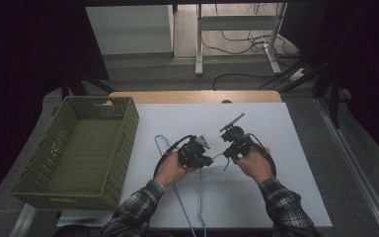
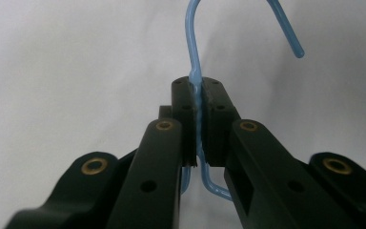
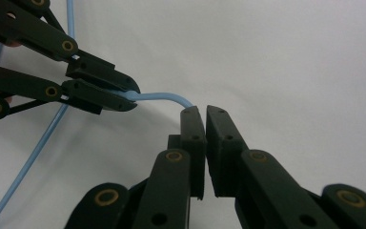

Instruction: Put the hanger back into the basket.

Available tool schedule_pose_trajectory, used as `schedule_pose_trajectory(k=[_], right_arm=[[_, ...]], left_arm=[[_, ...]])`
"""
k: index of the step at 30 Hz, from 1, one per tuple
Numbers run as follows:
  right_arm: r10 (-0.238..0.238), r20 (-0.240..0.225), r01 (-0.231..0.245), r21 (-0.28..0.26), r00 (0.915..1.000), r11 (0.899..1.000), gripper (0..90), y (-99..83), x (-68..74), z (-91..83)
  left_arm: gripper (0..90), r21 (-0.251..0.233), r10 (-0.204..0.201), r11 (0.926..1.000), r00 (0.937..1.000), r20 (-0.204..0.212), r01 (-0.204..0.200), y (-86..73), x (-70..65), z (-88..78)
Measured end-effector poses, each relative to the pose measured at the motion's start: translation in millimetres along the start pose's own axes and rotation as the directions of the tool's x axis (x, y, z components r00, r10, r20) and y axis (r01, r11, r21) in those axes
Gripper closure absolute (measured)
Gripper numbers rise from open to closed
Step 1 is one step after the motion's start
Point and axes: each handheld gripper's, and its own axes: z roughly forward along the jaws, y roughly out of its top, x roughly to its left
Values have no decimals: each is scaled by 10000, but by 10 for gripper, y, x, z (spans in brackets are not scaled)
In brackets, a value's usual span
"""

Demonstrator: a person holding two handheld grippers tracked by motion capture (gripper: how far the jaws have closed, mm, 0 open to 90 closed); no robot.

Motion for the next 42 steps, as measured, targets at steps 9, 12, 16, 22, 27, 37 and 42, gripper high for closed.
schedule_pose_trajectory(k=[9, 12, 16, 22, 27, 37, 42], right_arm=[[2, -159, -9, -459, 9999, 9989, 662, -1, -5, -59], [15, -257, -32, -672, 9997, 9977, 623, -10, -16, -116], [-60, -441, 16, -992, 9990, 9951, 540, -30, -16, -239], [-97, -722, 2, -1306, 9973, 9914, 466, -65, -23, -331], [-34, -1037, -140, -1664, 9946, 9860, 424, -135, -14, -467], [-135, -1428, -157, -2014, 9897, 9794, 440, -298, 33, -604], [-138, -2124, -357, -2271, 9771, 9732, 476, -410, 112, -618]], left_arm=[[863, 31, -404, 9992, 9991, 109, 404, 18, 32, -61], [863, -29, -452, 9990, 9989, 103, 452, 26, 25, -83], [864, -179, -493, 9986, 9988, 44, 494, 58, 1, -123], [864, -421, -369, 9985, 9989, -304, 356, 102, -25, -229], [864, -790, -563, 9955, 9971, -510, 522, 123, 6, -365], [863, -1755, -962, 9811, 9921, -803, 809, 132, 4, -564], [863, -2279, -1209, 9692, 9865, -1102, 933, 102, -17, -650]])
